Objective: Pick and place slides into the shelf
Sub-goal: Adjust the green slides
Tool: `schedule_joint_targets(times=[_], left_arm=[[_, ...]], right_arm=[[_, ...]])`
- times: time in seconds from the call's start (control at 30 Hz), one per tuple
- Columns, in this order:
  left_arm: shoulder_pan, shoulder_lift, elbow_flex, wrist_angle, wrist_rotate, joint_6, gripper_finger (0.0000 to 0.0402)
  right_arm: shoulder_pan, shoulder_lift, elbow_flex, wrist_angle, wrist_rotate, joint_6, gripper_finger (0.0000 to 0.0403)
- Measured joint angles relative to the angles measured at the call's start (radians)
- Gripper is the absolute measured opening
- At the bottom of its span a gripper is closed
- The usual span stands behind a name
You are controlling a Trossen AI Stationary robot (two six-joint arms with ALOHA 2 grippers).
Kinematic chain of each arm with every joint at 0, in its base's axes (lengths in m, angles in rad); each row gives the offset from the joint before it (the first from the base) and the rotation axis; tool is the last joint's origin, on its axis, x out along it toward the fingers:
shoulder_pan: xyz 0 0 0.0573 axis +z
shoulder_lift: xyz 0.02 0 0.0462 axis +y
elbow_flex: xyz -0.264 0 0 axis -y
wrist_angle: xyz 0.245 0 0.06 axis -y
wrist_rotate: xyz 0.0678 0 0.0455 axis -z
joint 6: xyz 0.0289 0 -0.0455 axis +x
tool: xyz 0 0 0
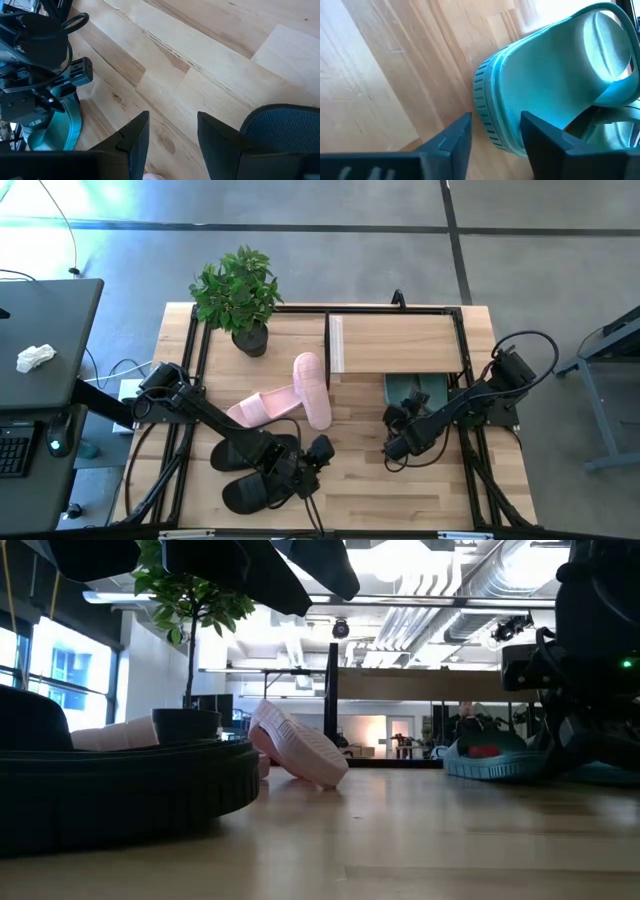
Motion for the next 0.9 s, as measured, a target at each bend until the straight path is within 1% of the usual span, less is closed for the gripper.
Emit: schedule_joint_targets(times=[0.13, 0.33, 0.47, 0.63, 0.7, 0.77, 0.83, 0.9], left_arm=[[0.000, 0.000, 0.000, 0.000, 0.000, 0.000, 0.0150], [0.000, 0.000, 0.000, 0.000, 0.000, 0.000, 0.0150], [0.000, 0.000, 0.000, 0.000, 0.000, 0.000, 0.0150], [0.000, 0.000, 0.000, 0.005, 0.000, 0.000, 0.0150], [0.000, 0.000, 0.000, 0.005, 0.000, 0.000, 0.0150], [0.000, 0.000, 0.000, 0.005, 0.000, 0.000, 0.0150], [0.000, 0.000, 0.000, 0.005, 0.000, 0.000, 0.0150], [0.000, 0.000, 0.000, 0.005, 0.000, 0.000, 0.0150]], right_arm=[[0.002, 0.000, 0.000, 0.001, -0.004, -0.003, 0.0179], [0.040, -0.014, 0.000, 0.002, 0.011, 0.021, 0.0181], [0.078, -0.060, 0.000, 0.000, 0.023, 0.076, 0.0181], [0.127, -0.151, 0.000, -0.008, 0.027, 0.157, 0.0181], [0.147, -0.194, 0.000, -0.013, 0.009, 0.183, 0.0177], [0.165, -0.233, 0.000, -0.022, -0.036, 0.211, 0.0167], [0.183, -0.269, 0.001, -0.049, -0.106, 0.263, 0.0150], [0.198, -0.296, 0.001, -0.088, -0.194, 0.338, 0.0124]])
